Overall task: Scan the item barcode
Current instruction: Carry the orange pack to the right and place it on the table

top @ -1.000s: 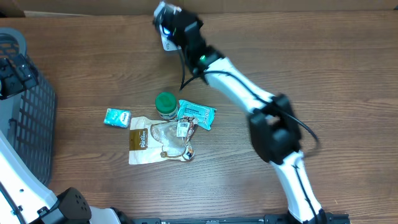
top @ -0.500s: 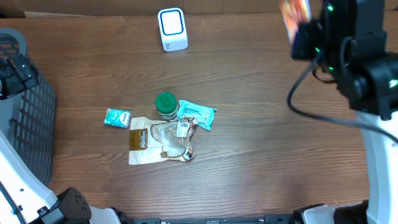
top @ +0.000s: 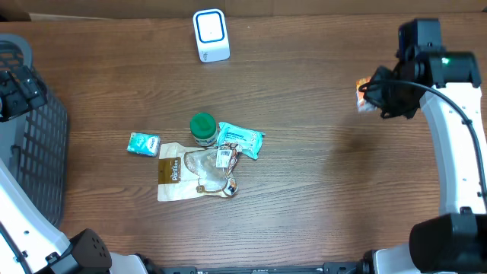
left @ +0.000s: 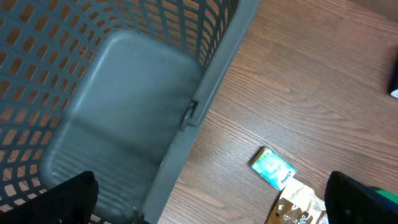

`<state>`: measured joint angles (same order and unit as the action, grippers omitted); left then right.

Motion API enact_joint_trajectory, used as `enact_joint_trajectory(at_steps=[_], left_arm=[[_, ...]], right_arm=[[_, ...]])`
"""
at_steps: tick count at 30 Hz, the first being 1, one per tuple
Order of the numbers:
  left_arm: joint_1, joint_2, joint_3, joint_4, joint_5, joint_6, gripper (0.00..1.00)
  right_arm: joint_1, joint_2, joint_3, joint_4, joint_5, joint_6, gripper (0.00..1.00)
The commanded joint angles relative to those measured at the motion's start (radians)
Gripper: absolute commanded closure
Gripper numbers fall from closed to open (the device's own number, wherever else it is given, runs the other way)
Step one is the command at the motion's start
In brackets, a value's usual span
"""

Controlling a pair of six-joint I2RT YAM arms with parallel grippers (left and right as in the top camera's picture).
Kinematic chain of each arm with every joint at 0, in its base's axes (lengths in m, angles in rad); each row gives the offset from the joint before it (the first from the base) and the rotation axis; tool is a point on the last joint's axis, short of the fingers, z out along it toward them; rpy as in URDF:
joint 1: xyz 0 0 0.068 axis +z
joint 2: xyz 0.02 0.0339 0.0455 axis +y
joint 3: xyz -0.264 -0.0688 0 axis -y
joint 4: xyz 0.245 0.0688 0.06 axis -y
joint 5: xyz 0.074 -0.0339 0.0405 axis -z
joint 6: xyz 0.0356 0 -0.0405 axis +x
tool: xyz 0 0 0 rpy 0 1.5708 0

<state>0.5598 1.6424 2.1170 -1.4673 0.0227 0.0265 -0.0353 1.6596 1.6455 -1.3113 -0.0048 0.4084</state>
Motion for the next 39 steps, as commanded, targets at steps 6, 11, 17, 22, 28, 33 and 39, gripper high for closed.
enact_joint_trajectory(at_steps=[6, 11, 17, 22, 28, 33, 39], left_arm=[[0.001, 0.005, 0.012, 0.002, -0.003, 0.011, 0.0], [0.001, 0.005, 0.012, 0.002, -0.003, 0.011, 0.0], [0.001, 0.005, 0.012, 0.002, -0.004, 0.011, 0.0], [0.001, 0.005, 0.012, 0.002, -0.003, 0.011, 0.01], [0.001, 0.005, 0.012, 0.002, -0.003, 0.011, 0.01], [0.001, 0.005, 0.012, 0.002, -0.004, 0.011, 0.01], [0.001, 0.005, 0.012, 0.002, -0.003, 0.011, 0.0]], right_arm=[[-0.066, -0.017, -0.284, 0.165, -0.14, 0.01, 0.96], [-0.066, -0.017, -0.383, 0.238, -0.177, 0.011, 0.96], [-0.066, -0.013, -0.431, 0.285, -0.19, 0.01, 0.96], [-0.066, -0.013, -0.448, 0.308, -0.187, 0.01, 0.96], [-0.066, -0.013, -0.448, 0.308, -0.188, 0.01, 0.96], [-0.066, -0.013, -0.448, 0.308, -0.188, 0.01, 0.96], [-0.066, -0.013, -0.448, 0.327, -0.174, 0.011, 0.96]])
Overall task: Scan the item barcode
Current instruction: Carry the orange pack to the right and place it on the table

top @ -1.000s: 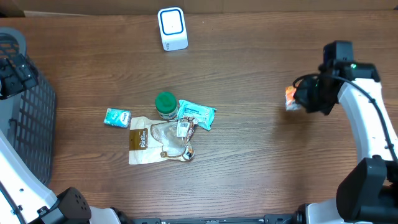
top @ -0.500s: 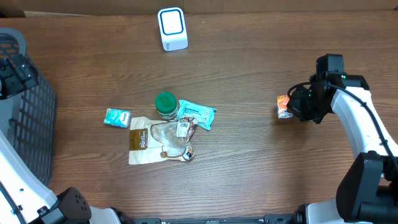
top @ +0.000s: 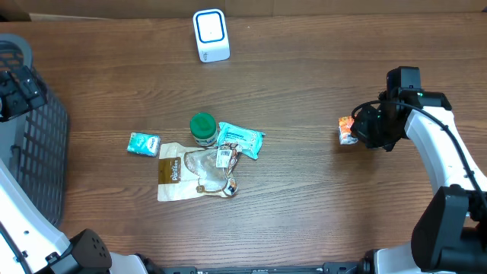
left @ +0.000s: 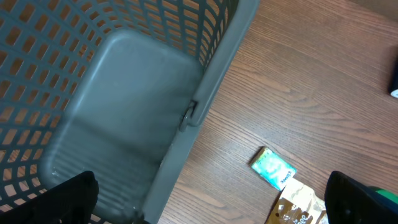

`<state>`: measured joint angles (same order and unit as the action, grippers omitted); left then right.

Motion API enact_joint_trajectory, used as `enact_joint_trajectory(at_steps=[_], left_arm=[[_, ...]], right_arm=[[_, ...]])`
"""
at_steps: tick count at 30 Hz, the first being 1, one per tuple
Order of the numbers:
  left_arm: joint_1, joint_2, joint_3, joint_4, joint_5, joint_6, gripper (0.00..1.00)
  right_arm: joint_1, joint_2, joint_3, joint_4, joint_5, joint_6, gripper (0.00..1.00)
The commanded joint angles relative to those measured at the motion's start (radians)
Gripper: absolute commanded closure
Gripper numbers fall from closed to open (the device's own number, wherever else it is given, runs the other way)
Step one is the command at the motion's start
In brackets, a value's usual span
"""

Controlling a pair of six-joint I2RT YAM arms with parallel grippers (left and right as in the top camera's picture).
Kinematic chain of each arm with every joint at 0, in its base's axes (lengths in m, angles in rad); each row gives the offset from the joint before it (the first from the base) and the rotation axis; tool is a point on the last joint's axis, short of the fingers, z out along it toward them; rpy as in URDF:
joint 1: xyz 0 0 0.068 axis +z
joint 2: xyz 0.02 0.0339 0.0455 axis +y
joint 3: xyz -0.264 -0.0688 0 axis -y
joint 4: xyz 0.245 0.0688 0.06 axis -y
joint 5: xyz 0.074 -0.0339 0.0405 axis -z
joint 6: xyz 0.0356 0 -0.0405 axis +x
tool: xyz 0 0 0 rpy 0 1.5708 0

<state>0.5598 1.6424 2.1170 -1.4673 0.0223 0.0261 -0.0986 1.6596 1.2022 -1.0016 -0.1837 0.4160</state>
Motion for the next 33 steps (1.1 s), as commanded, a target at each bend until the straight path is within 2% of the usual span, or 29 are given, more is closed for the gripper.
enact_joint_trajectory(at_steps=[1, 9, 22, 33], left_arm=[[0.001, 0.005, 0.012, 0.002, -0.003, 0.012, 0.0], [0.001, 0.005, 0.012, 0.002, -0.003, 0.012, 0.0], [0.001, 0.005, 0.012, 0.002, -0.003, 0.012, 0.0], [0.001, 0.005, 0.012, 0.002, -0.003, 0.012, 0.0]], right_arm=[[-0.002, -0.013, -0.005, 0.021, 0.016, 0.003, 0.96], [-0.017, 0.034, -0.005, 0.028, 0.025, 0.011, 0.96], [-0.2, 0.088, -0.005, 0.073, -0.012, -0.028, 0.96], [-0.209, 0.15, -0.005, 0.085, -0.008, -0.031, 0.96]])
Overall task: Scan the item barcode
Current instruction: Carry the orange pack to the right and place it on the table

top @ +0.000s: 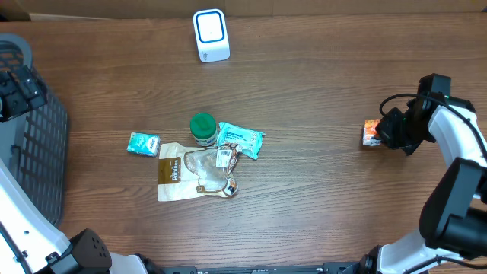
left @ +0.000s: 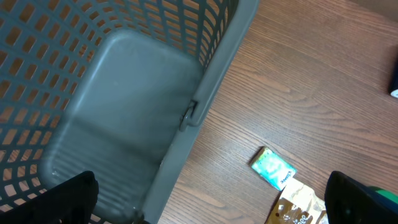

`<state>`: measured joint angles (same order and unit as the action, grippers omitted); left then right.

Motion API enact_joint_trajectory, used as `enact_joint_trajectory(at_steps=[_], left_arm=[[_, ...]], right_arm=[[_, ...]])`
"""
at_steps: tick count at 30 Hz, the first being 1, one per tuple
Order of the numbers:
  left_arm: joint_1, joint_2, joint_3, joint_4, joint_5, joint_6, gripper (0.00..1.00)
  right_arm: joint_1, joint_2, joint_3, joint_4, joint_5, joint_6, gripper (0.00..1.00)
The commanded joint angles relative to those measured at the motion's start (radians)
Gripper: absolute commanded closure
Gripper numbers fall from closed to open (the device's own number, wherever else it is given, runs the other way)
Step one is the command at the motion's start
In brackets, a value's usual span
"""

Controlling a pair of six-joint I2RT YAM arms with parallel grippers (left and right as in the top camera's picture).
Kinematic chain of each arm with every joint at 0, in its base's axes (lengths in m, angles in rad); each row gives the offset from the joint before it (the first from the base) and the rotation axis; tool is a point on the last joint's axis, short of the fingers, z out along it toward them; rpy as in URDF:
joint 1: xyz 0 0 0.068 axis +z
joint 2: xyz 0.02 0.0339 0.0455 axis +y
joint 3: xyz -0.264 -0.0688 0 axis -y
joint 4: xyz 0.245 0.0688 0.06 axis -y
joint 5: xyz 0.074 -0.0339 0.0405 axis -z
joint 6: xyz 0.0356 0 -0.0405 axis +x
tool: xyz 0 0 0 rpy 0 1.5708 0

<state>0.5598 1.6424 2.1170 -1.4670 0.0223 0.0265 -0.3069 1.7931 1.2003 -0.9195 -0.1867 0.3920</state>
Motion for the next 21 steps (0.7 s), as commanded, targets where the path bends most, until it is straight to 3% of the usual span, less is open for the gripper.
enact_joint_trajectory(at_steps=[1, 19, 21], left_arm=[[0.001, 0.005, 0.012, 0.002, -0.003, 0.011, 0.0], [0.001, 0.005, 0.012, 0.002, -0.003, 0.011, 0.0], [0.001, 0.005, 0.012, 0.002, -0.003, 0.011, 0.0]], right_arm=[[-0.002, 0.018, -0.003, 0.003, -0.003, -0.007, 0.96], [-0.064, 0.018, -0.003, 0.111, 0.029, 0.057, 0.95], [-0.064, 0.018, -0.003, 0.106, 0.029, 0.053, 0.79]])
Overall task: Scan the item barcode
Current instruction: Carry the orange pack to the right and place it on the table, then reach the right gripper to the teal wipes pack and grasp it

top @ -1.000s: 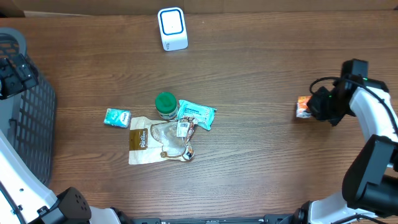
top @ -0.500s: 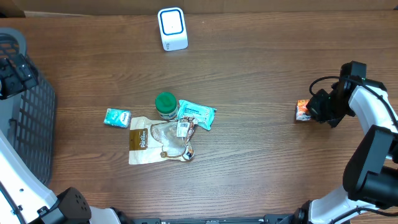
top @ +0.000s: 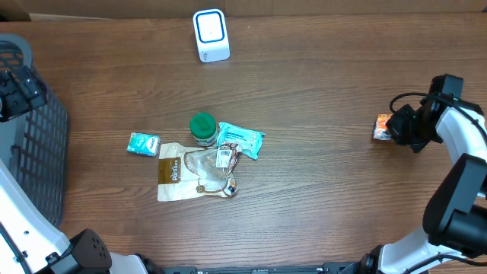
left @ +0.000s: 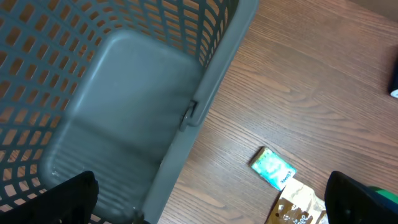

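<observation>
A small orange packet [top: 382,127] is at the table's far right, with my right gripper [top: 393,126] shut on it, low over the wood. The white and blue scanner [top: 211,34] stands at the back centre, far from the packet. My left gripper [top: 19,91] stands open over the rim of the grey basket [left: 205,93]; the left wrist view shows its black fingertips [left: 74,193] wide apart with nothing between them.
A pile lies mid-table: a green-lidded jar [top: 202,128], a teal wipes pack [top: 240,140], a brown pouch [top: 186,173] and a small teal packet [top: 143,144], which shows again as the teal packet [left: 272,168]. The grey basket [top: 34,144] fills the left edge.
My right gripper with the orange packet has shifted a little further right and slightly back. The left arm and the pile have not moved.
My right gripper first held the orange packet up at the back right. Then it was lower and nearer the table's middle. After that it was further right, and now it is close to the right edge. The left gripper stayed open over the basket.
</observation>
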`<state>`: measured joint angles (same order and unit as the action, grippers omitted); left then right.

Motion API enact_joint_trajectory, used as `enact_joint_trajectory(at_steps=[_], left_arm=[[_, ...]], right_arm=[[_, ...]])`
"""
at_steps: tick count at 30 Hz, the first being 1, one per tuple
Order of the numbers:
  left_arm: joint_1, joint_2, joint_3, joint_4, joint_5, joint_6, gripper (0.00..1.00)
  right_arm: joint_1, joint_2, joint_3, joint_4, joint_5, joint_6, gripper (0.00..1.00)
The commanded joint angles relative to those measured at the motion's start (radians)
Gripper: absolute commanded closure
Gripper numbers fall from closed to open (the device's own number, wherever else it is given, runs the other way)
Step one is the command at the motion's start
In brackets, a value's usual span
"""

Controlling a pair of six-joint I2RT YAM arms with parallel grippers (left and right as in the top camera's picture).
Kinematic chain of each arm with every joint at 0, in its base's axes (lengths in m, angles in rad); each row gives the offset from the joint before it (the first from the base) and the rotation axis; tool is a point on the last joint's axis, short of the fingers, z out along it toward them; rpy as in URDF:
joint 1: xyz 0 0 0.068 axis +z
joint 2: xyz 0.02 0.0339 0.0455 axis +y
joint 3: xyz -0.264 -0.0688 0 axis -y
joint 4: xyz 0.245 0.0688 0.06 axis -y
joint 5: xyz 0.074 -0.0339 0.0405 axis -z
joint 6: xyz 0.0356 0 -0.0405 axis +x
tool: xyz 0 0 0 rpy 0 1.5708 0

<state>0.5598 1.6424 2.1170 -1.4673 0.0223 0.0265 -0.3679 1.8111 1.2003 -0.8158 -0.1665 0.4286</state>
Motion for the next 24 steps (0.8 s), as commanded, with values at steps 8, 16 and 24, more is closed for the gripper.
enact_joint_trajectory(at_steps=[8, 16, 24], left_arm=[[0.001, 0.005, 0.012, 0.002, -0.003, 0.011, 0.0], [0.001, 0.005, 0.012, 0.002, -0.003, 0.011, 0.0], [0.001, 0.005, 0.012, 0.002, -0.003, 0.011, 0.0]], right_arm=[[-0.002, -0.002, 0.087, -0.129, -0.004, -0.014, 0.42], [0.087, -0.003, 0.386, -0.419, -0.183, -0.203, 0.41], [0.357, 0.0, 0.357, -0.348, -0.265, -0.195, 0.41]])
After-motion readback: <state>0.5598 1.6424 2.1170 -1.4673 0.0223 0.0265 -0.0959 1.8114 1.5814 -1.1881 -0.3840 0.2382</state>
